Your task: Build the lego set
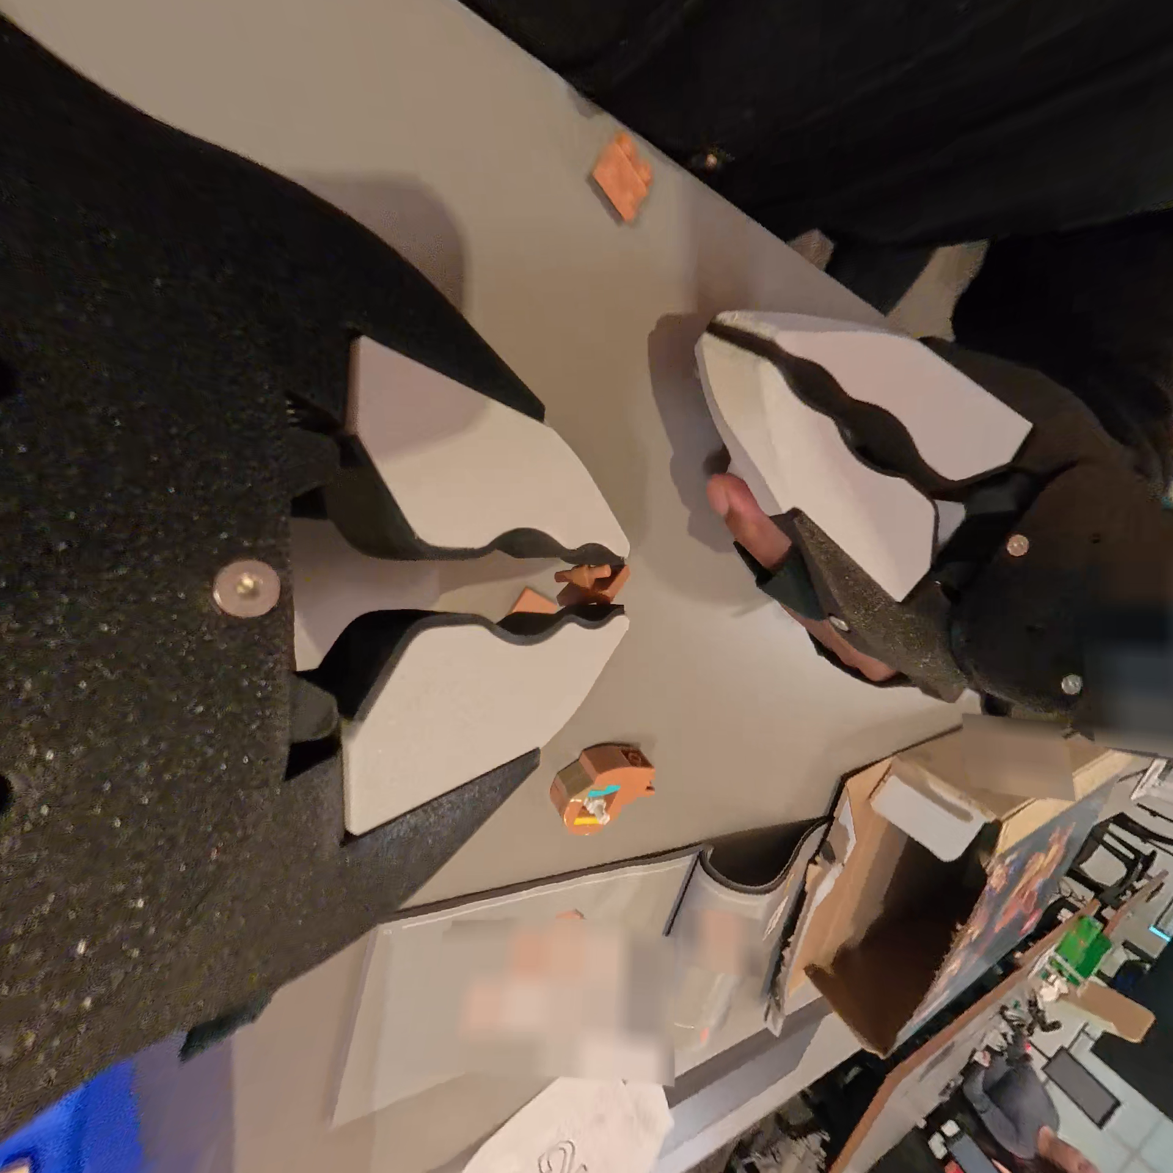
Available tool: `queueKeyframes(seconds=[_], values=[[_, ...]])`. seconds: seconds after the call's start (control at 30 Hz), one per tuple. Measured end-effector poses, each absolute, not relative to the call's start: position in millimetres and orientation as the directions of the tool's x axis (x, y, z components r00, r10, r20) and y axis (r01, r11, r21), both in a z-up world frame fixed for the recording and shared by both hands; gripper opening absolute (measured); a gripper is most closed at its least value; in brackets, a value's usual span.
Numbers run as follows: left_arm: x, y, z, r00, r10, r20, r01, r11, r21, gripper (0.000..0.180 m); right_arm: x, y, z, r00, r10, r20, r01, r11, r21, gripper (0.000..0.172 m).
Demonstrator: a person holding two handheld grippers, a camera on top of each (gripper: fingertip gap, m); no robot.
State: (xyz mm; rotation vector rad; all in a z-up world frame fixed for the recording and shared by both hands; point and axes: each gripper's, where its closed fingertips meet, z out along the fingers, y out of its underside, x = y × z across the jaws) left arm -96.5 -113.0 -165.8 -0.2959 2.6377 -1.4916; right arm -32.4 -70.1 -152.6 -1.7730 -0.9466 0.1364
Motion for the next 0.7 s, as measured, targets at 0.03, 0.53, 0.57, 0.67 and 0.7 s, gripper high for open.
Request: queueKeyframes(seconds=[0.03, 0.53, 0.57, 0.67, 0.7], values=[[-99, -121, -167, -0.977, -0.212, 0.018, -0.126, 0.510, -0.851, 0.000, -35, -73, -154, 0.662, 0.655, 0.365, 0.555, -0.101, -0.825, 0.011], [-112, -154, -196, -0.972, -0.234, -0.007, -0.156, 0.672, -0.724, 0.018, -39, -73, -173, 0.626, 0.632, 0.456, 0.666, -0.130, -0.735, 0.020], [-112, -155, -197, -0.973, -0.230, -0.014, -0.151, 0.683, -0.715, 0.017, -39, -73, -173, 0.628, 0.627, 0.461, 0.669, -0.133, -0.731, 0.022], [-112, -155, -197, -0.973, -0.232, -0.005, -0.159, 0.680, -0.716, 0.016, -35, -72, -174, 0.634, 0.610, 0.475, 0.680, -0.146, -0.719, 0.024], [-111, -154, -197, -0.970, -0.245, 0.000, -0.170, 0.676, -0.717, 0.016, -33, -73, -174, 0.640, 0.604, 0.475, 0.678, -0.152, -0.719, 0.024]])
